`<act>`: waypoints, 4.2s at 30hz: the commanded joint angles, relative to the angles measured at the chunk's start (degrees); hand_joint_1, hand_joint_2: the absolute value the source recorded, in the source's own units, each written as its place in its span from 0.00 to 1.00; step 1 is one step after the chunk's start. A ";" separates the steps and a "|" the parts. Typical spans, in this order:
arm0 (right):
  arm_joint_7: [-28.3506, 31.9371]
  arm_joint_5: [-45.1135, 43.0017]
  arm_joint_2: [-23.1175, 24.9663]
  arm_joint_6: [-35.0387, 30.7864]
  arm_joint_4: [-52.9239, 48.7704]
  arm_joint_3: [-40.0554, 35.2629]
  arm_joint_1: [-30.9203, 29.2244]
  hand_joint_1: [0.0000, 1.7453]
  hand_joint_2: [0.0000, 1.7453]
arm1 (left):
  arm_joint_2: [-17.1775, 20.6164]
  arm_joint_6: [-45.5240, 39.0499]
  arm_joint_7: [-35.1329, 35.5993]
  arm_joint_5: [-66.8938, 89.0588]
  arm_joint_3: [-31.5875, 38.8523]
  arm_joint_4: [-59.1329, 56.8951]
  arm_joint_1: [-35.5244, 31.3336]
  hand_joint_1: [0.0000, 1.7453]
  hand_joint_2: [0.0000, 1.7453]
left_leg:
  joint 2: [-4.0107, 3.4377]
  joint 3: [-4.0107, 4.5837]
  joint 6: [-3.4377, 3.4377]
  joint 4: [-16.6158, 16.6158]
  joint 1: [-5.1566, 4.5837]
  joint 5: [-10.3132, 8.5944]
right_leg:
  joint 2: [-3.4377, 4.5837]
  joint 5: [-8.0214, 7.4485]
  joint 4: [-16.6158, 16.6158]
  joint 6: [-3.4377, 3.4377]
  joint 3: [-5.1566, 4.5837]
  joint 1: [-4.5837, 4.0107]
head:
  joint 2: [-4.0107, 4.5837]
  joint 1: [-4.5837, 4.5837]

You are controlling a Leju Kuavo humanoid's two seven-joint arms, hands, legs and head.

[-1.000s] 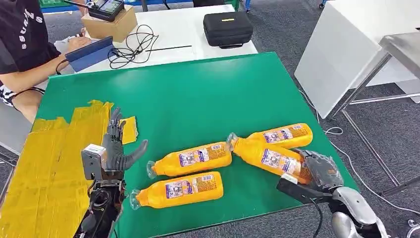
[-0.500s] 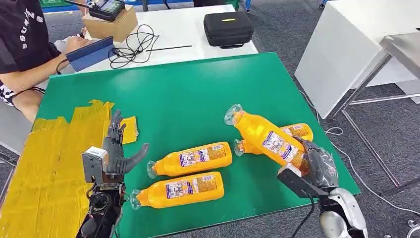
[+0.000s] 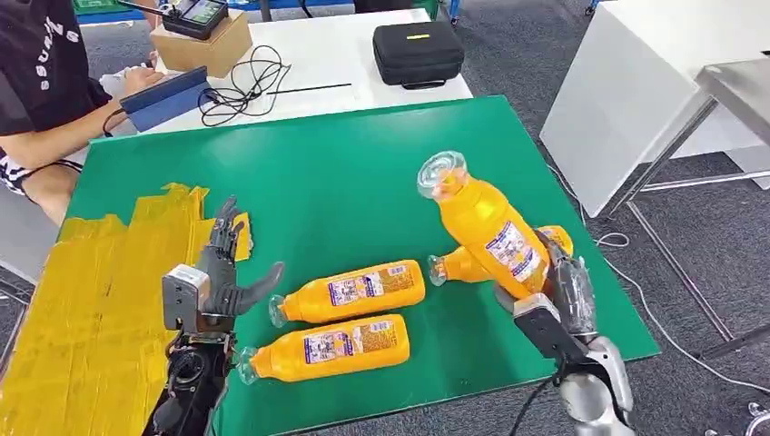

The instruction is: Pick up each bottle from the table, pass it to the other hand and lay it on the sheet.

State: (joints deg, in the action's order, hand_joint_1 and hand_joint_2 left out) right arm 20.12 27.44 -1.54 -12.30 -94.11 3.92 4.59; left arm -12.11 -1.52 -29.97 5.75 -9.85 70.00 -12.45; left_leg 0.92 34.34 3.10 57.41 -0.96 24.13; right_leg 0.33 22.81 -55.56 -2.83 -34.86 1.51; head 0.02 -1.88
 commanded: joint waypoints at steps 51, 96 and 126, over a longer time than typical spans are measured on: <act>9.23 -7.56 14.45 7.93 47.19 -38.45 -32.79 1.00 1.00 | 5.57 17.98 7.93 -17.76 -17.38 8.99 -13.46 0.00 1.00 | 0.03 -0.14 -0.26 0.09 0.26 0.01 | -0.05 0.03 -0.02 0.14 0.21 -0.22 | 0.00 -0.02; 9.73 -10.53 11.15 3.88 39.67 -32.38 -31.32 1.00 1.00 | 5.70 16.09 7.08 -16.90 -15.34 9.64 -11.80 1.00 1.00 | 0.19 -0.11 -0.25 0.08 0.23 -0.03 | -0.19 0.05 0.00 0.13 0.20 -0.20 | 0.00 -0.02; 3.79 5.02 0.73 -11.96 9.50 -21.37 -15.40 0.00 1.00 | 8.80 -16.72 3.44 21.66 -2.52 16.42 -10.13 1.00 1.00 | 0.30 -0.10 -0.24 0.06 0.21 -0.01 | -0.29 0.10 -0.01 0.12 0.20 -0.18 | 0.00 -0.02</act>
State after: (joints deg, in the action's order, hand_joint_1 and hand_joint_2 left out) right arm 26.18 28.01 6.88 -22.08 -69.21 -24.85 -19.60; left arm -6.67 -11.37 -26.25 16.77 -20.72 83.43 -22.71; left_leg 1.12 34.41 3.04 57.44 -0.89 23.98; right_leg 0.23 22.75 -55.60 -2.86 -34.91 1.49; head 0.02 -1.90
